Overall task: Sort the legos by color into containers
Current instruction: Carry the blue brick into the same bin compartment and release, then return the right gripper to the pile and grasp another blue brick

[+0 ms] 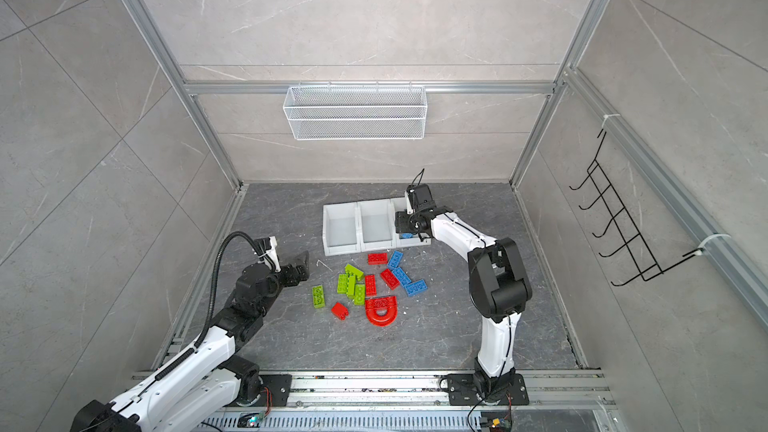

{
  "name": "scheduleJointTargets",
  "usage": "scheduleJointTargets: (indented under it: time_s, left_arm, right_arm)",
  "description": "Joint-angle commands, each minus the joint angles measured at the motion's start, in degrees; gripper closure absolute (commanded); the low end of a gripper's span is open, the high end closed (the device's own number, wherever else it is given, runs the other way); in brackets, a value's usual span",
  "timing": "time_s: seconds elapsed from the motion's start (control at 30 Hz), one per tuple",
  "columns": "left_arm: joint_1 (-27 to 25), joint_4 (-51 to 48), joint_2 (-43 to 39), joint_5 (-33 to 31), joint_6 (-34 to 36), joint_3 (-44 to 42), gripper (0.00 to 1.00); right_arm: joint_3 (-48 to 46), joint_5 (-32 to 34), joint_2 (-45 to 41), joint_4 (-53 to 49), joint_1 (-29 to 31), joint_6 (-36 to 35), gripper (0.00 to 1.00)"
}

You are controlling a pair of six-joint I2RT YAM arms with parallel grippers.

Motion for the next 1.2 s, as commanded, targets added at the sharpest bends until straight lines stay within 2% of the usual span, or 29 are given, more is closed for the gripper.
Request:
scheduleJointTargets:
  time_s: [0.0,0.17,0.3,0.5,0.77,0.83,1.0,1.17]
  left_arm:
    - [0.09,0.95,-1.16,-0.81,0.13,1.13,0.01]
    - [0.13,1.11,-1.56,-1.6,0.45,0.81,0.01]
    - [0.09,1.27,-0.81,-2.37,0.54,0.8,0.01]
    - [0.09,1.33,-0.51,-1.02,0.37,1.04,0.01]
    - [0.09,0.94,-1.47,-1.33,0.31,0.98,0.01]
    - [0.09,0.94,-1.39,-1.13,0.36,0.95,0.01]
    - [0.13,0.83,-1.29,-0.75,0.27,1.15,0.01]
    - [0.09,1.62,0.03,-0.43,0.06,1.11,0.01]
  right_arm:
    - [2.11,-3.86,2.16,2.18,-1.19,0.9,0.5]
    - [6.38,-4.47,4.75,-0.28,-1.71,0.06,0.44]
    - [7.84,-3.59,4.46,-1.5,-1.77,-0.54,0.26]
    - [8.4,-2.95,2.44,-3.52,-1.81,-0.63,0.21]
    - [4.53,-3.74,-1.96,-3.45,-1.68,-0.83,0.21]
    - [2.9,-3.69,-5.06,-6.03,-1.66,-2.35,0.25]
    - [-9.41,-3.27,-16.39,-9.2,1.98,-3.81,0.33]
    - [-16.05,-1.76,-20.63,-12.86,6.92,-4.76,0.4]
